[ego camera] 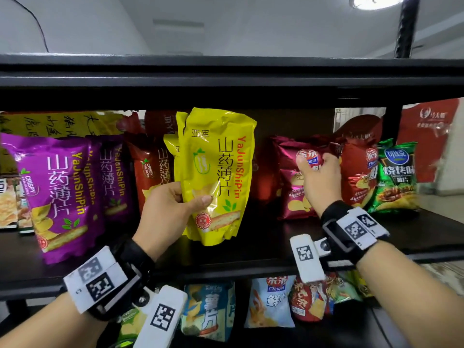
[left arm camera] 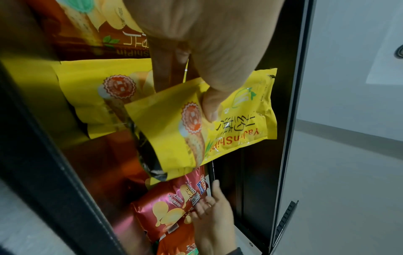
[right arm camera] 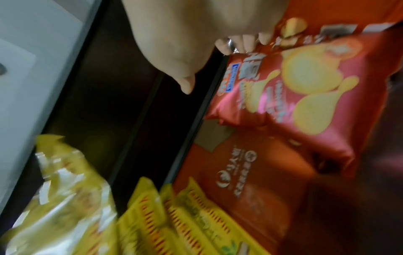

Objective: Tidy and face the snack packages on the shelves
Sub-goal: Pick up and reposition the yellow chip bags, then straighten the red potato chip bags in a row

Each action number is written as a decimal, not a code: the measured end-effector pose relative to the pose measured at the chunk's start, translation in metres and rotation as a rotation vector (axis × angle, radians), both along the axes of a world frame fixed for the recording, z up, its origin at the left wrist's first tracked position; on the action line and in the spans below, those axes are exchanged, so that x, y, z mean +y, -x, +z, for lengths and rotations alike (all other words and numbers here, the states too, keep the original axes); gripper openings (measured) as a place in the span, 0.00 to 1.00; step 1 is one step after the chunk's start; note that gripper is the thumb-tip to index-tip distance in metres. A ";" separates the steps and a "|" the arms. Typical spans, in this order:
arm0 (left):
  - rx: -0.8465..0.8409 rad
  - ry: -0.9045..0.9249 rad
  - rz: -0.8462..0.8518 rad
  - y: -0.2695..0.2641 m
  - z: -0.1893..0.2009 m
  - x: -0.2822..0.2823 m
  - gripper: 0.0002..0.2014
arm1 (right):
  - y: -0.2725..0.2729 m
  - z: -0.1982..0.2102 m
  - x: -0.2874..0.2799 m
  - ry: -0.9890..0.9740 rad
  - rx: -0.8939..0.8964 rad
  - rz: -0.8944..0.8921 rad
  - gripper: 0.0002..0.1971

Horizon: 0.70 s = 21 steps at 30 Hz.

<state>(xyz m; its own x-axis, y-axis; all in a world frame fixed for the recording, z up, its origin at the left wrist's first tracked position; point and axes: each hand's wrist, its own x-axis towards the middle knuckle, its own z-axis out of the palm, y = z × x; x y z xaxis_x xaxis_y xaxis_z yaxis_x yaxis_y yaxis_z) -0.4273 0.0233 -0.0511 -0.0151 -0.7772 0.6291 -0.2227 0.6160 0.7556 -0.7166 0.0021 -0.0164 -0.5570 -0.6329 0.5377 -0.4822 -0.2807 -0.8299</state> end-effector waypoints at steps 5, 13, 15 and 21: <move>0.021 0.007 -0.013 0.000 0.000 -0.001 0.09 | 0.025 -0.008 -0.026 -0.213 -0.095 0.124 0.45; 0.036 0.025 -0.033 -0.004 -0.001 0.002 0.12 | 0.029 -0.012 -0.043 -0.331 -0.115 0.167 0.59; 0.035 0.036 -0.031 -0.007 -0.001 0.004 0.10 | 0.027 -0.015 -0.042 -0.324 -0.066 0.176 0.42; 0.044 0.062 0.002 -0.015 -0.004 0.007 0.04 | 0.017 -0.017 -0.029 -0.172 -0.133 0.299 0.20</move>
<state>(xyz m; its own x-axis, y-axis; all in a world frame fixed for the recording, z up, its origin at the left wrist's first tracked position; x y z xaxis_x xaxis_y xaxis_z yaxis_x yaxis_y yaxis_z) -0.4122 0.0298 -0.0551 0.0157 -0.7368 0.6760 -0.1913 0.6614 0.7253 -0.7332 -0.0266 -0.0330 -0.3913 -0.8533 0.3445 -0.2850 -0.2436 -0.9271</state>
